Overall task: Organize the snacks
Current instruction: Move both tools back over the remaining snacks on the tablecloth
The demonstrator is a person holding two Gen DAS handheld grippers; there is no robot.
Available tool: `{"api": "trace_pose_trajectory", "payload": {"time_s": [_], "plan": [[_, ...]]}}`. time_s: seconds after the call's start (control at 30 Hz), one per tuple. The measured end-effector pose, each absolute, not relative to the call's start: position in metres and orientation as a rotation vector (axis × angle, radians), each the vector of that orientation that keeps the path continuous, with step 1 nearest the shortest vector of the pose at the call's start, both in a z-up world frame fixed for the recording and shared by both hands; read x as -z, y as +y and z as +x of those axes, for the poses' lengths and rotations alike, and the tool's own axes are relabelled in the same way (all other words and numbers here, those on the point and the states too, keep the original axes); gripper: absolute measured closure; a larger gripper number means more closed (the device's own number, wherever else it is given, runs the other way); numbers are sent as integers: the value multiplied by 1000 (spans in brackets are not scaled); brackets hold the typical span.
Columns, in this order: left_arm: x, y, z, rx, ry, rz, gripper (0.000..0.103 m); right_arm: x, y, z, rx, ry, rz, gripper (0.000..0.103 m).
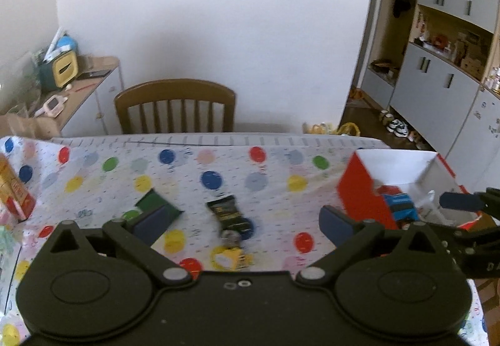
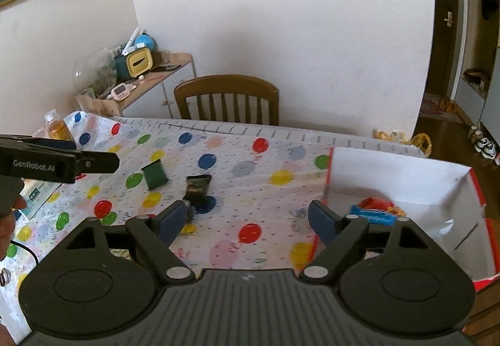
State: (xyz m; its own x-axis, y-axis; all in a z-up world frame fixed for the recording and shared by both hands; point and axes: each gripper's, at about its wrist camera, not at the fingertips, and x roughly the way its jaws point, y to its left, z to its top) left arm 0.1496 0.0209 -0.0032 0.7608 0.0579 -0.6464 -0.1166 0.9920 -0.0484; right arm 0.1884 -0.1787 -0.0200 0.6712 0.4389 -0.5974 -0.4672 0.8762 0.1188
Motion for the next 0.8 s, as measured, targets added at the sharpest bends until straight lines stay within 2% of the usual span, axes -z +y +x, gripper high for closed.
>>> {"api": "trace_pose_trajectory", "payload": {"time_s": [0.4,0.8], "plan": [[29,94,169,-153,745,-126,1,55,-107,188,-538,708,-61,18],[70,90,212,-73,851,-152,1,104,-61,207,-561,771,-117,18]]}}
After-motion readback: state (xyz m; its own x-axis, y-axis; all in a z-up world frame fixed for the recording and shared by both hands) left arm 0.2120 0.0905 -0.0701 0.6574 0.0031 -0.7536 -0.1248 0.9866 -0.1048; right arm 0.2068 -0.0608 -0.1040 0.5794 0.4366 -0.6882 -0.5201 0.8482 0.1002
